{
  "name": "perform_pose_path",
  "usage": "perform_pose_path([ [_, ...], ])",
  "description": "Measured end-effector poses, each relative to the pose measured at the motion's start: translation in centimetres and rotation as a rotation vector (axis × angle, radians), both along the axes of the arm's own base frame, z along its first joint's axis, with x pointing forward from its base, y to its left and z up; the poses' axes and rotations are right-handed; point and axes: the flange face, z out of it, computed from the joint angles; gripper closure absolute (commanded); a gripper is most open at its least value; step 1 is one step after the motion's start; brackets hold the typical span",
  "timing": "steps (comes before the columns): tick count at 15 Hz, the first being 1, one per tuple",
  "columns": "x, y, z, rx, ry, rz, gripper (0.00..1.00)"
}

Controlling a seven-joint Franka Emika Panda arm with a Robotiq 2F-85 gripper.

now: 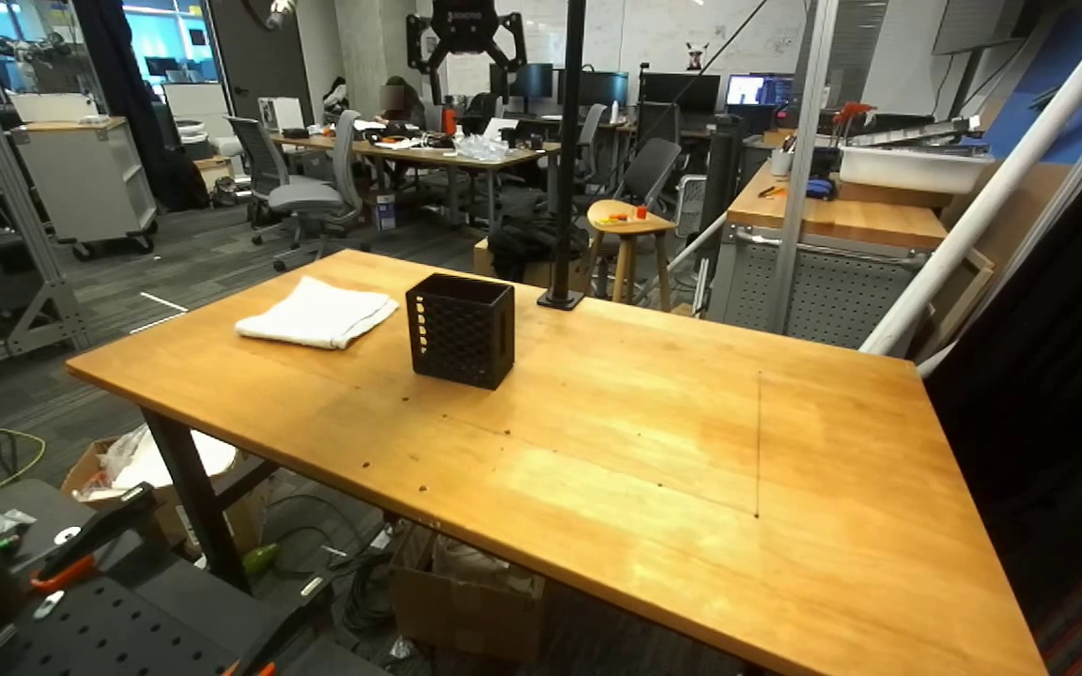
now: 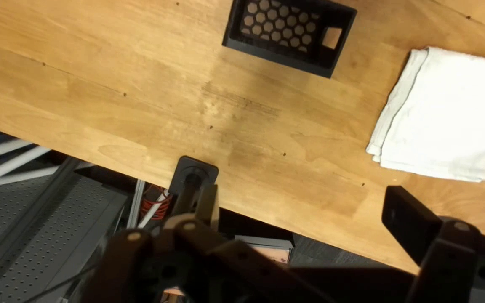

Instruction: Put the white towel in the black object

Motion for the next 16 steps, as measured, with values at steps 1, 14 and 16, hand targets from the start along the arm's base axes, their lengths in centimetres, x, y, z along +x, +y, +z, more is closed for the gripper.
perform_pose_path([
  [1, 0.9, 1.2, -0.5, 0.006, -0.002, 0.001, 0.00],
  [14, 4.4, 20.6, -9.2, 0.032, 0.047, 0.046, 0.00],
  [16, 4.3, 22.8, -11.3, 0.027, 0.062, 0.053, 0.00],
])
